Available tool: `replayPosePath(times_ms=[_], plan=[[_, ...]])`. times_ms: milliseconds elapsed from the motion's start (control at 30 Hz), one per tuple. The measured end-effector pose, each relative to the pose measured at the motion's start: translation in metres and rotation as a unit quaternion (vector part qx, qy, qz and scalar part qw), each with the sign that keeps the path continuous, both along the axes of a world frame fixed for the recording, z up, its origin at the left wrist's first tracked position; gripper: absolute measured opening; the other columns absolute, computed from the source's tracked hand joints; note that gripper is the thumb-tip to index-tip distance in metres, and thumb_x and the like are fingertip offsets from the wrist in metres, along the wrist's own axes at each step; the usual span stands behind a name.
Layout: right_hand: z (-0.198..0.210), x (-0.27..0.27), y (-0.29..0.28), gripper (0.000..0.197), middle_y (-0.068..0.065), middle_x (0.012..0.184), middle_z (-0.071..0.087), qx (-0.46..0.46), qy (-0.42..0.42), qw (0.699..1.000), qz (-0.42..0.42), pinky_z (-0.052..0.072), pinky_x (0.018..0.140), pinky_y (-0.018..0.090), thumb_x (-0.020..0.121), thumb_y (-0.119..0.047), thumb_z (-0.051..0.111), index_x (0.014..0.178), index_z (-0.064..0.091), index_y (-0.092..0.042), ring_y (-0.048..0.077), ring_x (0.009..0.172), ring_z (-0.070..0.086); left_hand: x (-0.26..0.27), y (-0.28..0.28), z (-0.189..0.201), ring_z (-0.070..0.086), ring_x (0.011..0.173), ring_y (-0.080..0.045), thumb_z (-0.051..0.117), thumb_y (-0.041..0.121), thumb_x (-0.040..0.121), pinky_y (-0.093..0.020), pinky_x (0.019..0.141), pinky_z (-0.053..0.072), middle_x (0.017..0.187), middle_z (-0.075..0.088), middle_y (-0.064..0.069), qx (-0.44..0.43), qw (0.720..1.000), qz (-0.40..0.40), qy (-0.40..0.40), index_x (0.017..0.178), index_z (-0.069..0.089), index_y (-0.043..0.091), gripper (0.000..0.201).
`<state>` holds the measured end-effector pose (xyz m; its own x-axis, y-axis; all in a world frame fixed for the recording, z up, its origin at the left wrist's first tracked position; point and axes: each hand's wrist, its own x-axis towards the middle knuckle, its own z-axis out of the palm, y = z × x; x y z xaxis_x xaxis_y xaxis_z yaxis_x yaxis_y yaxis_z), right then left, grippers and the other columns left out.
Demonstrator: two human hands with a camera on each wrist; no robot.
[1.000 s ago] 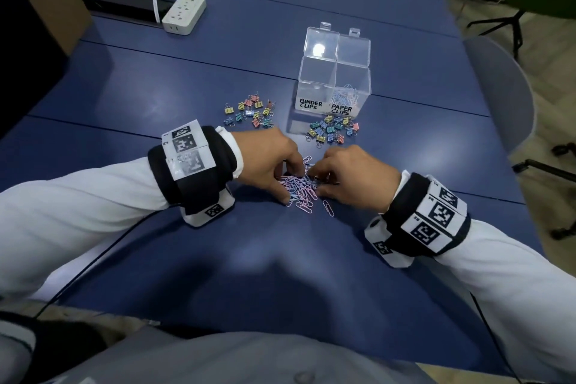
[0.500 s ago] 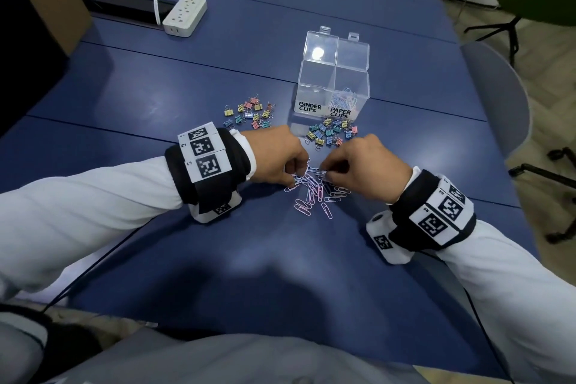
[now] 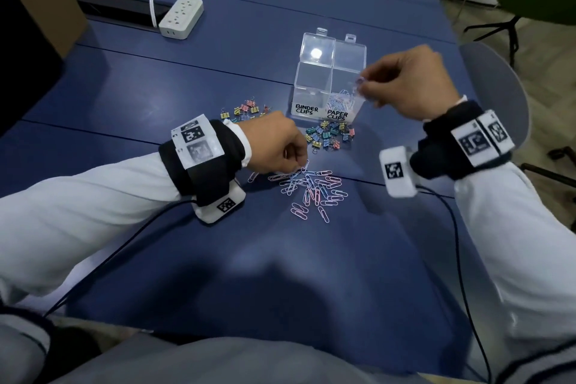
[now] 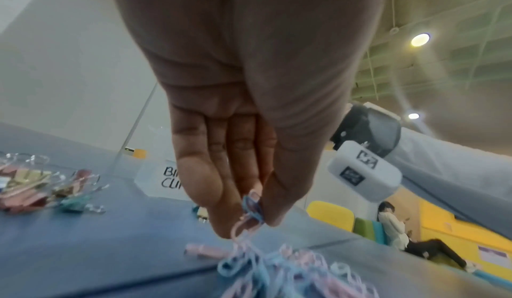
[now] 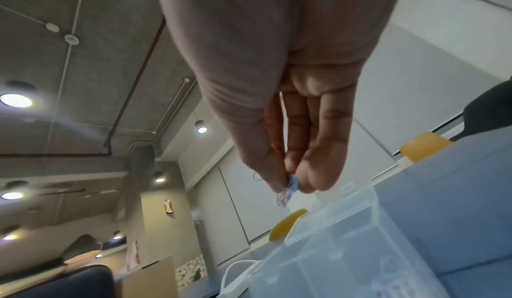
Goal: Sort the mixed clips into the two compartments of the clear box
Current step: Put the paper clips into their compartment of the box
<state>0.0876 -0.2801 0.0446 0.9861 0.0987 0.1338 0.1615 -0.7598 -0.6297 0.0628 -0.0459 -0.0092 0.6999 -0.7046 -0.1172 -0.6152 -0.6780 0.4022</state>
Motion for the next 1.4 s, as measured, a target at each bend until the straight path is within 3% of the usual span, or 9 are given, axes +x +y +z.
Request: replayPosePath(times_ms=[233,433,567,667,767,933,1133,1300,1400], plan=[[-0.014,0.044,0.008,0.007,-0.001,0.063,0.066,-0.08,0.032,0.996,-0.016,0.043,0.043,0.003,0.077,-0.019,0.075,0.084,0.076,-0.016,-0.008,0.036,0.051,0.038,-0.021,0.048,0.061,0.063,0.007,0.072,0.023,0.081,-0.001,0.07,0.043,0.072,0.069,0.011,-0.133,0.987,0.073,-0.046,0.094,0.075,0.023,0.013],[-0.019,0.033,-0.007,0.018,-0.002,0.077,0.066,-0.095,0.005,0.995,-0.03,0.045,0.071,0.015,0.083,-0.02,0.068,0.1,0.075,-0.019,0.004,0.071,0.062,0.092,-0.058,0.056,0.061,0.053,0.004,0.072,0.018,0.079,0.0,0.053,0.043,0.074,0.073,0.0,-0.187,0.969,0.16,-0.023,0.094,0.074,0.015,0.015],[-0.019,0.021,-0.011,0.016,0.002,0.087,0.073,-0.068,0.002,0.997,-0.024,0.046,0.081,0.017,0.083,-0.021,0.068,0.098,0.075,-0.018,0.01,0.081,0.066,0.112,-0.081,0.044,0.059,0.046,0.004,0.07,0.016,0.076,-0.005,0.046,0.044,0.078,0.075,-0.005,-0.145,0.972,0.183,-0.012,0.089,0.074,0.016,0.013],[-0.025,0.012,-0.012,0.013,0.0,0.083,0.072,-0.078,-0.007,0.996,-0.031,0.046,0.074,0.015,0.08,-0.025,0.072,0.091,0.076,-0.019,0.009,0.078,0.064,0.114,-0.084,0.038,0.062,0.055,0.006,0.071,0.023,0.079,-0.015,0.067,0.053,0.081,0.075,-0.001,-0.112,0.98,0.165,-0.013,0.094,0.075,0.02,0.016],[-0.038,0.0,-0.016,0.012,-0.003,0.076,0.071,-0.127,0.044,0.991,-0.015,0.054,0.078,0.028,0.073,-0.03,0.077,0.082,0.075,-0.021,0.013,0.077,0.066,0.106,-0.074,0.039,0.068,0.088,-0.01,0.066,0.029,0.085,-0.014,0.088,0.044,0.096,0.075,-0.001,-0.116,0.982,0.138,-0.063,0.103,0.074,0.021,0.021],[-0.062,-0.012,-0.025,0.022,-0.012,0.072,0.07,-0.201,0.144,0.969,0.017,0.057,0.081,0.038,0.063,-0.038,0.082,0.078,0.074,-0.026,0.013,0.076,0.067,0.063,-0.029,0.041,0.062,0.071,-0.011,0.065,0.033,0.084,-0.021,0.077,0.046,0.078,0.07,0.003,-0.079,0.988,0.084,-0.107,0.092,0.074,0.021,0.018],[-0.069,-0.014,-0.019,0.032,-0.007,0.068,0.064,-0.228,0.12,0.966,0.015,0.05,0.069,0.026,0.068,-0.048,0.079,0.081,0.074,-0.018,0.013,0.072,0.062,0.013,0.034,0.016,0.055,0.064,-0.001,0.074,0.047,0.073,-0.023,0.071,0.048,0.068,0.063,0.016,0.191,0.979,0.061,0.043,0.088,0.07,0.025,0.027],[-0.067,-0.016,-0.011,0.022,0.0,0.069,0.066,-0.221,0.126,0.967,0.027,0.045,0.053,0.022,0.072,-0.032,0.081,0.081,0.075,-0.013,0.009,0.056,0.054,0.002,0.042,0.0,0.059,0.067,-0.007,0.081,0.044,0.067,-0.025,0.072,0.05,0.064,0.06,0.02,0.165,0.98,0.093,0.055,0.089,0.068,0.024,0.034],[-0.069,-0.02,-0.006,0.008,0.002,0.073,0.07,-0.221,0.127,0.967,0.031,0.054,0.067,0.029,0.076,-0.02,0.075,0.077,0.075,-0.012,0.014,0.063,0.06,0.0,0.038,-0.006,0.059,0.063,-0.003,0.081,0.033,0.07,-0.021,0.066,0.048,0.062,0.062,0.018,0.14,0.984,0.089,0.067,0.085,0.069,0.021,0.023]])
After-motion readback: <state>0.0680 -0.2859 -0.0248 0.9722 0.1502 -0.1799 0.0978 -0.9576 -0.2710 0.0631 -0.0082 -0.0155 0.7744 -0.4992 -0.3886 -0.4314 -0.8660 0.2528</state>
